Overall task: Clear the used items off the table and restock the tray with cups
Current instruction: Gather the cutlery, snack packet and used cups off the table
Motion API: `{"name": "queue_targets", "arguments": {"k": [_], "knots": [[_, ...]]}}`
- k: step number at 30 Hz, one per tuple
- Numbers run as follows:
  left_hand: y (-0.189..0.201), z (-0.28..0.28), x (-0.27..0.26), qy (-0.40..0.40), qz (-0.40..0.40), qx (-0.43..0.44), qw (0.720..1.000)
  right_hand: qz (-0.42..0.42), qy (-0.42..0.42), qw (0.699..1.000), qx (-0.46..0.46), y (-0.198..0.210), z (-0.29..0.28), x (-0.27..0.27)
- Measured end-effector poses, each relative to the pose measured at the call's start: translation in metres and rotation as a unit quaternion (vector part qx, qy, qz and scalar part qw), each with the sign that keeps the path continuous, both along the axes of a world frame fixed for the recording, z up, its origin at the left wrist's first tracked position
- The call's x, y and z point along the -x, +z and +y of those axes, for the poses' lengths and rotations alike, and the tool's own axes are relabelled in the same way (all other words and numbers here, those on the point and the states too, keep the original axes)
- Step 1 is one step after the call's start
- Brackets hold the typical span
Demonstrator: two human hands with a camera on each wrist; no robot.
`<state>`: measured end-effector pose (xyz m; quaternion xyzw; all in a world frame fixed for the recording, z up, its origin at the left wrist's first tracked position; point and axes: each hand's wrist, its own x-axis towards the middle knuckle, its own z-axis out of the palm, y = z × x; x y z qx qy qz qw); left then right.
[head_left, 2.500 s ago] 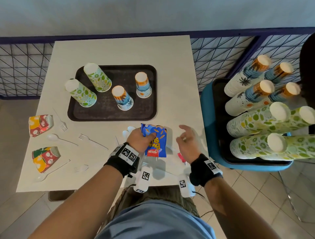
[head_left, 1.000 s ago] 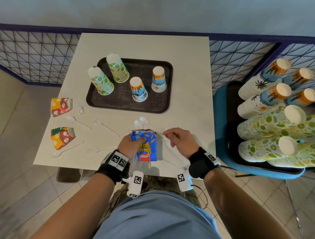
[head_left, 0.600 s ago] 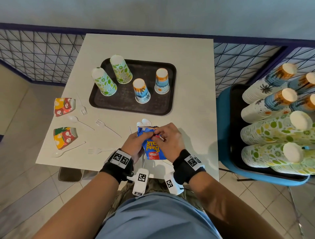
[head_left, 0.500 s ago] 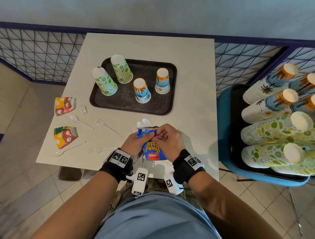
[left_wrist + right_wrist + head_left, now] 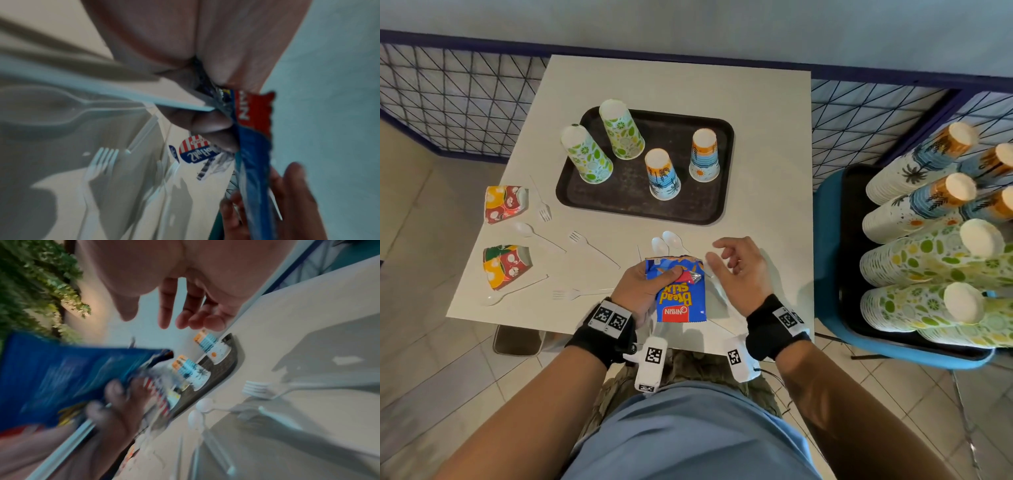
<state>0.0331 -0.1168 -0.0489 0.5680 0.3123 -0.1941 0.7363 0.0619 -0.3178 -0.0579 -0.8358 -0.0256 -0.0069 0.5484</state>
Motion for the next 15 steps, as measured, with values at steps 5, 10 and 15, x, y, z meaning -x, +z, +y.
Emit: {"name": "queue_targets", "arguments": {"k": [5, 10, 15], "knots": [[-0.007, 0.017, 0.006, 0.018, 0.003, -0.074, 0.997, 0.192, 0.101, 0.914, 0.343, -0.025, -0.038, -0.004], [-0.010, 0.030, 0.022, -0.004, 0.012, -0.106, 0.994, 0.219, 0.164, 0.858, 0.434, -0.041, -0.029, 0.002], [-0.010, 0.047, 0.033, -0.012, 0.017, -0.111, 0.994, 0.215, 0.140, 0.869, 0.422, -0.045, -0.026, 0.007]]}}
